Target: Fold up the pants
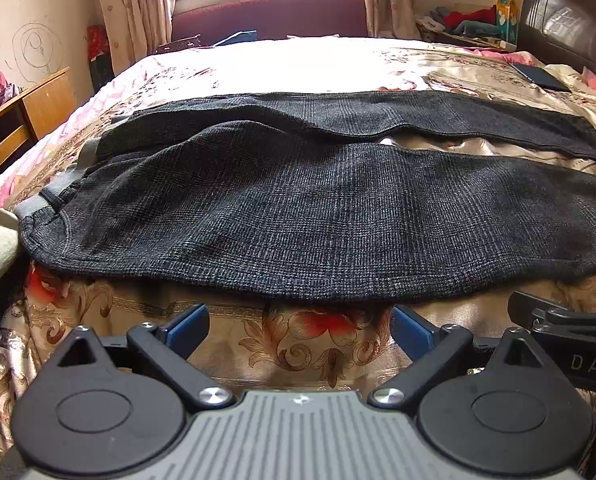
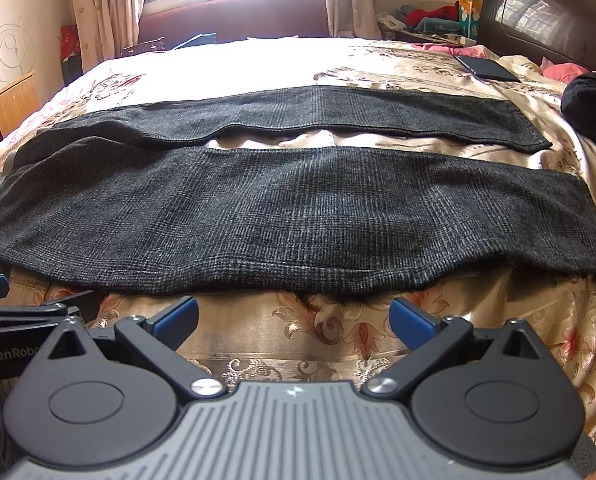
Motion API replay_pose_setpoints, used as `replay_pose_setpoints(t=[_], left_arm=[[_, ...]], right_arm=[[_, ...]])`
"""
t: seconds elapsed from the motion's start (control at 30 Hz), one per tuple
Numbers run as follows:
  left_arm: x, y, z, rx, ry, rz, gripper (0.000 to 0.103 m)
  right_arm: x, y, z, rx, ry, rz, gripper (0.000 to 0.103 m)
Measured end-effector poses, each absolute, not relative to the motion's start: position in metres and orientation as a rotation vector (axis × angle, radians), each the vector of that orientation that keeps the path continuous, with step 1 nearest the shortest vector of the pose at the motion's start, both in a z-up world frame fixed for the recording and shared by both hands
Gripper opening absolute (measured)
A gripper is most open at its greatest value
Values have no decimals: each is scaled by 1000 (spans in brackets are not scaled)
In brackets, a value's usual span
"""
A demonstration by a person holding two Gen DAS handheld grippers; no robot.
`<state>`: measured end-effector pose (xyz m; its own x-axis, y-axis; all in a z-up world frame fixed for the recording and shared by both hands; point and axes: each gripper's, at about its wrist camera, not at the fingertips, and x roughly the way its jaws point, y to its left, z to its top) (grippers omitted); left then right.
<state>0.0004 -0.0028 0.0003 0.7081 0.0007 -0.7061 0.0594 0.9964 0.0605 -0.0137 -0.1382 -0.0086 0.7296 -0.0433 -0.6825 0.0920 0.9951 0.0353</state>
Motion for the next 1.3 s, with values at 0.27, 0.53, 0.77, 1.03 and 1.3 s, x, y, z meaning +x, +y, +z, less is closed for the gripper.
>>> replay_pose_setpoints(t=[0.27, 0.53, 0.77, 1.03, 1.3], left_arm=[[0, -2, 0, 80, 774, -38, 103], [-6, -9, 5, 99, 729, -80, 103], [-6, -17, 7, 111, 711, -117, 103], [-15, -36, 10, 196, 666, -188, 103], [-6, -34, 16, 155, 666, -198, 103]], right_arm=[[-14, -139, -7, 77, 748, -71, 101], [-19, -152, 2, 132, 726, -86, 101], [-18, -165, 5, 202, 736, -107, 100], [-21, -161, 10, 155, 714, -108, 99], [-21, -190, 37, 209, 682, -189, 98]])
